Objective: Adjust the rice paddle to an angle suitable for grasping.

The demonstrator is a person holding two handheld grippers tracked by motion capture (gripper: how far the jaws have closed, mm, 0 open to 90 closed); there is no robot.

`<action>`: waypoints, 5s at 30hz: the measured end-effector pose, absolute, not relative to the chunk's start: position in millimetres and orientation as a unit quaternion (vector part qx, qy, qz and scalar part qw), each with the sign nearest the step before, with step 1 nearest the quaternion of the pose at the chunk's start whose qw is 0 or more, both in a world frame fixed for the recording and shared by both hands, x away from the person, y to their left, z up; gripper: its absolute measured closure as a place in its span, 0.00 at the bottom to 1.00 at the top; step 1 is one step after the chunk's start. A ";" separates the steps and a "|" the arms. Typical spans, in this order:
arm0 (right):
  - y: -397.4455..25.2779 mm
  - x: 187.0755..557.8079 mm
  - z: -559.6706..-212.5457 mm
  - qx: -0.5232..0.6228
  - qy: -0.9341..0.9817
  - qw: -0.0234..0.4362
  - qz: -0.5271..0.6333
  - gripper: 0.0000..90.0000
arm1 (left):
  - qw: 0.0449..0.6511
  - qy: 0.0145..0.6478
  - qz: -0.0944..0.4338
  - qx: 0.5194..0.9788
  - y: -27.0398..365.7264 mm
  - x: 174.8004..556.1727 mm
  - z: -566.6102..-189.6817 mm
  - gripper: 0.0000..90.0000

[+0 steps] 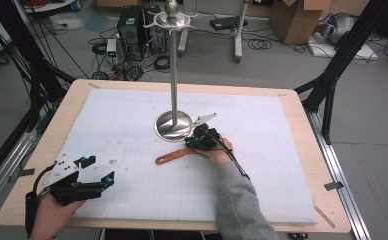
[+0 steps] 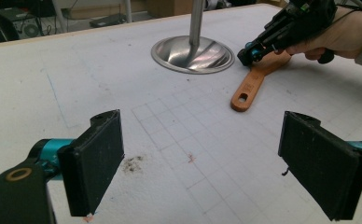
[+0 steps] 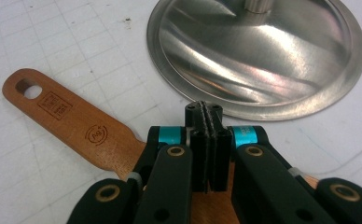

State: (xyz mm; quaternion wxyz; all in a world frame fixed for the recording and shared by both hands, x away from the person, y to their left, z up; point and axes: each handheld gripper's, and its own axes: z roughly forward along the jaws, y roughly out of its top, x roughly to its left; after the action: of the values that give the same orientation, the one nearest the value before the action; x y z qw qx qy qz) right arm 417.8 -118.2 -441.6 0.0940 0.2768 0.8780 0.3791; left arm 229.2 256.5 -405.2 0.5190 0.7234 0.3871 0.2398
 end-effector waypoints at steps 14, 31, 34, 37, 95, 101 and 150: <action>-132.3 414.5 -441.3 0.287 0.875 0.103 0.376 1.00 | 0.520 0.380 0.235 0.728 249.6 236.7 -404.9 0.16; -146.8 410.9 -439.2 0.291 0.878 0.103 0.367 1.00 | 0.521 0.365 0.223 0.739 236.4 245.0 -405.8 0.16; -148.6 412.4 -439.5 0.294 0.876 0.108 0.366 1.00 | 0.518 0.366 0.223 0.741 235.7 244.8 -406.7 0.16; -150.6 414.2 -439.5 0.299 0.874 0.117 0.364 1.00 | 0.517 0.367 0.223 0.741 235.9 244.5 -407.5 0.16; -210.9 375.2 -435.8 0.326 0.873 0.115 0.343 1.00 | 0.546 0.310 0.204 0.751 192.6 284.7 -390.1 0.17; -213.2 367.2 -435.2 0.324 0.875 0.109 0.342 1.00 | 0.546 0.308 0.197 0.754 184.8 292.4 -391.3 0.17; -179.9 310.4 -424.5 0.219 0.904 0.090 0.357 1.00 | 0.545 0.295 0.184 0.763 155.0 316.0 -390.0 0.17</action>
State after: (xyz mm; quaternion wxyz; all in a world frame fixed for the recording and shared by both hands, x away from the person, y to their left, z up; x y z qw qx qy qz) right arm 310.4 -179.9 -424.5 0.0896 0.2188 0.9037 0.3570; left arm 316.0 155.0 -390.0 0.5451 0.7626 0.2954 0.1844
